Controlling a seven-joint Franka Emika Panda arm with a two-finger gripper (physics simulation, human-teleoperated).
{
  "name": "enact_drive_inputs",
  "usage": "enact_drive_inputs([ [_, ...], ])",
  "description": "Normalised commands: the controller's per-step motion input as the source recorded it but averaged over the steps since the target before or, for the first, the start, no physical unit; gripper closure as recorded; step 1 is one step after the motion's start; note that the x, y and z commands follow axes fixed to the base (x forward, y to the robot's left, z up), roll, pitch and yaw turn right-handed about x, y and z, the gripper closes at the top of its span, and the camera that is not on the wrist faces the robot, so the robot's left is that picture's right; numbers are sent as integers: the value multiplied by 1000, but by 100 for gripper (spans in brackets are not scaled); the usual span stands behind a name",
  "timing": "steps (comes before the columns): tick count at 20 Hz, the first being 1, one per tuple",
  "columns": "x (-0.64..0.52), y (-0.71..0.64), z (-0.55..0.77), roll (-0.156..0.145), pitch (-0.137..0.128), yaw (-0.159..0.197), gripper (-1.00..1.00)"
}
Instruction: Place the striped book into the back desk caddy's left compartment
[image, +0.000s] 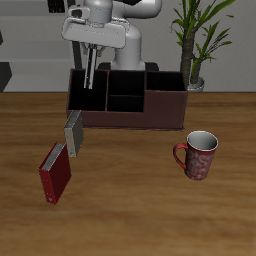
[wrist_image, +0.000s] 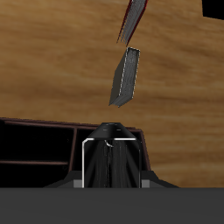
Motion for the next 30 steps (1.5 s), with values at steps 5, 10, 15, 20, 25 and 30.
enact_drive_inputs([
  [5, -22, -64, -210, -17, 36, -22, 100],
  [10, -27, 113, -49, 22, 1, -3, 100],
  [15, 55, 69, -112, 15, 17, 16, 100],
  [20, 20, -35, -126, -8, 17, -23, 100],
  [25, -5, 39, -125, -2, 16, -25, 100],
  [30, -29, 75, -87, 11, 8, -10, 100],
])
